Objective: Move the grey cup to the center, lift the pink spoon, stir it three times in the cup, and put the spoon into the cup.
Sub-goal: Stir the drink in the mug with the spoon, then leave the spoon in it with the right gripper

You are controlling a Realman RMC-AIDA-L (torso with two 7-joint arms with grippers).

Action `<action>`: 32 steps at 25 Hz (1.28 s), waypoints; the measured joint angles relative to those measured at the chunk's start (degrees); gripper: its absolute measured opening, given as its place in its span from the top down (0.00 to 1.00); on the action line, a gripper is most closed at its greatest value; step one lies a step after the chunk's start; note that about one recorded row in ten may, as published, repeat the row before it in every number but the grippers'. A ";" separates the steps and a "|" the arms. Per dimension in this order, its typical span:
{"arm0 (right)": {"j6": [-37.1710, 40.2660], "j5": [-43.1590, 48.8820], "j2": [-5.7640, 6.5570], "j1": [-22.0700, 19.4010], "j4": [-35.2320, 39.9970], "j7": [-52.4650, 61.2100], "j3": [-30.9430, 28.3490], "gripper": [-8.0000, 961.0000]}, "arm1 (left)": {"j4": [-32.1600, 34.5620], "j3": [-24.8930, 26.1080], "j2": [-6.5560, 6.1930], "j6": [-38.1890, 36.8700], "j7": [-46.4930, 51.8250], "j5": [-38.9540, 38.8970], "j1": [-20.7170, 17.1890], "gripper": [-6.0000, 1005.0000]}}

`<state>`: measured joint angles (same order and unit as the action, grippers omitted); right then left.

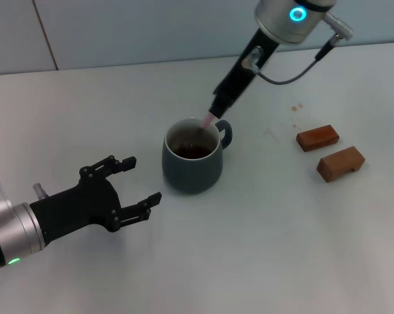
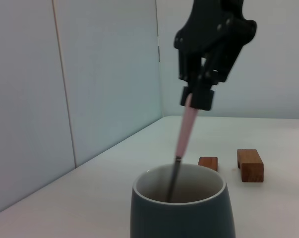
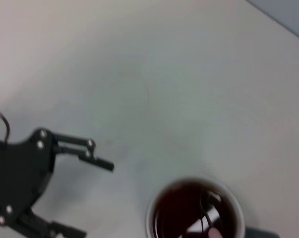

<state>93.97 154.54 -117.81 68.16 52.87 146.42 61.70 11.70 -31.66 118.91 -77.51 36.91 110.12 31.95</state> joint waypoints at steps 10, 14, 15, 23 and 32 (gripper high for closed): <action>2.63 -0.57 -1.07 1.03 0.32 -0.11 0.22 0.85 | -0.28 0.01 0.00 0.00 -0.16 0.00 -0.06 0.18; 0.26 0.73 -0.88 1.16 0.00 -0.06 0.43 0.85 | -0.34 0.02 0.00 0.00 -0.17 0.00 -0.01 0.18; 0.16 1.35 -0.78 1.10 0.07 0.02 0.32 0.85 | -0.34 0.02 0.00 0.00 -0.17 0.00 -0.01 0.18; 3.63 0.08 -1.12 0.81 0.50 0.07 0.46 0.84 | -0.38 0.01 0.01 0.00 -0.14 0.00 0.00 0.18; -1.01 0.70 -0.22 0.21 0.32 0.21 0.25 0.84 | -0.32 -0.50 0.00 -0.01 -0.03 0.00 0.29 0.18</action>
<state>92.96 155.23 -118.03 68.37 53.19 146.63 61.95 11.38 -32.16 118.91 -77.52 36.88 110.12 32.24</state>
